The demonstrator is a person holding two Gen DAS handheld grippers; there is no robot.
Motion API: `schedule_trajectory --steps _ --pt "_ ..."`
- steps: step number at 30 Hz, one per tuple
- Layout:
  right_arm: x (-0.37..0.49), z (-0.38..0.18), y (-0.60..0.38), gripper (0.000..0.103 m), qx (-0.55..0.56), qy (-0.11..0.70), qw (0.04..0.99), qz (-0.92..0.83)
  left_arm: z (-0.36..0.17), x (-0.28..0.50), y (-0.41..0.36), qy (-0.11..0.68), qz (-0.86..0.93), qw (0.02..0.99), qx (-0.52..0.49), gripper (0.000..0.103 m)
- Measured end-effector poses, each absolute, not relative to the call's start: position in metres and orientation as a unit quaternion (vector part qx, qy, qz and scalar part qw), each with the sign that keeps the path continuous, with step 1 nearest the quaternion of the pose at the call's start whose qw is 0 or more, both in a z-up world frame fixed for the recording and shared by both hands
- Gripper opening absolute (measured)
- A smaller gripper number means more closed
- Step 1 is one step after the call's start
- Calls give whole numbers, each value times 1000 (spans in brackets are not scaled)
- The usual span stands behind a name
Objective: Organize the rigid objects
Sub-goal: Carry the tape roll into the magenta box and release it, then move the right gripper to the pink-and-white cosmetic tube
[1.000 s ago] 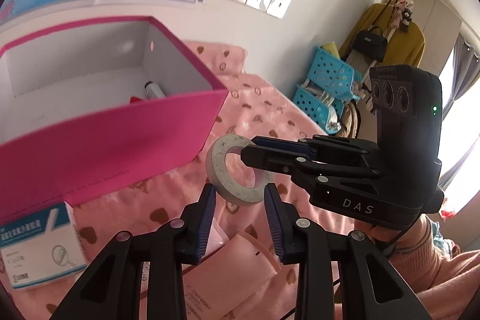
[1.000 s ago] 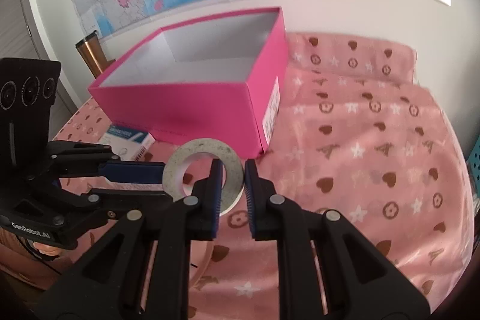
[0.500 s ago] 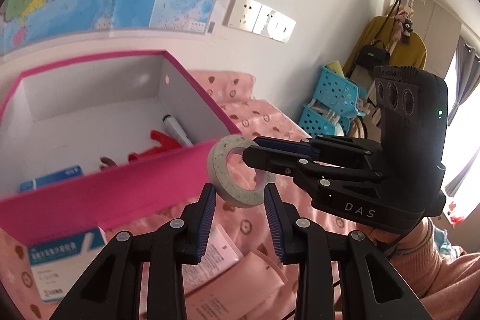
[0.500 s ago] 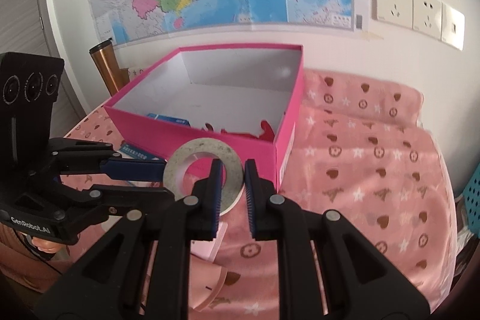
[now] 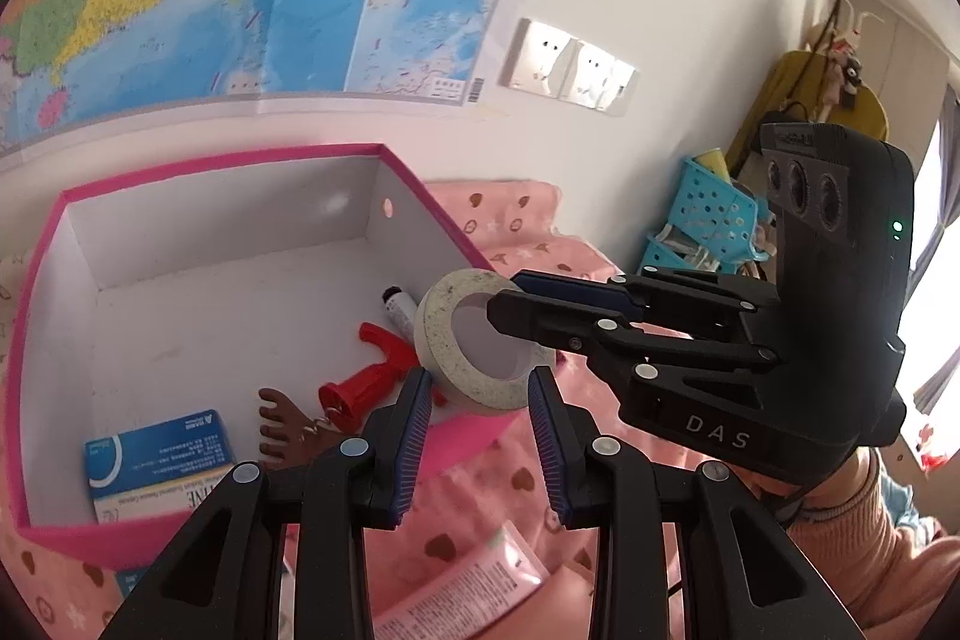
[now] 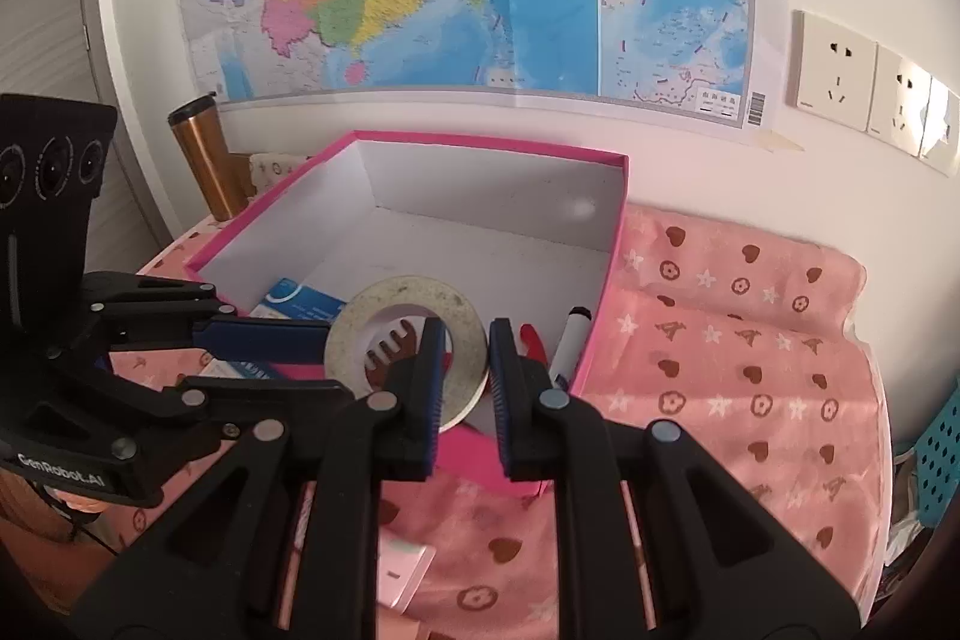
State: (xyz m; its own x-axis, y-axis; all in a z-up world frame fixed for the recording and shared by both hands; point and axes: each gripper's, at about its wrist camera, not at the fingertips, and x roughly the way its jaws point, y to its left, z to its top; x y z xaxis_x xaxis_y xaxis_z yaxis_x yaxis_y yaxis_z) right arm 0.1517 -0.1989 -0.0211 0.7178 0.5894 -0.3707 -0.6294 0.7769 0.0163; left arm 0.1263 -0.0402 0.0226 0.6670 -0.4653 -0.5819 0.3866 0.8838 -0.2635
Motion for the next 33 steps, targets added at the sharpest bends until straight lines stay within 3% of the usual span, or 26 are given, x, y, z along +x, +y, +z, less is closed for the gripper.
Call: schedule_trajectory --steps 20,33 --pt "193 -35 -179 17 -70 237 921 301 2 164 -37 384 -217 895 -71 33" --pt "171 -34 -200 20 -45 215 928 302 13 136 -27 346 -206 913 -64 36"
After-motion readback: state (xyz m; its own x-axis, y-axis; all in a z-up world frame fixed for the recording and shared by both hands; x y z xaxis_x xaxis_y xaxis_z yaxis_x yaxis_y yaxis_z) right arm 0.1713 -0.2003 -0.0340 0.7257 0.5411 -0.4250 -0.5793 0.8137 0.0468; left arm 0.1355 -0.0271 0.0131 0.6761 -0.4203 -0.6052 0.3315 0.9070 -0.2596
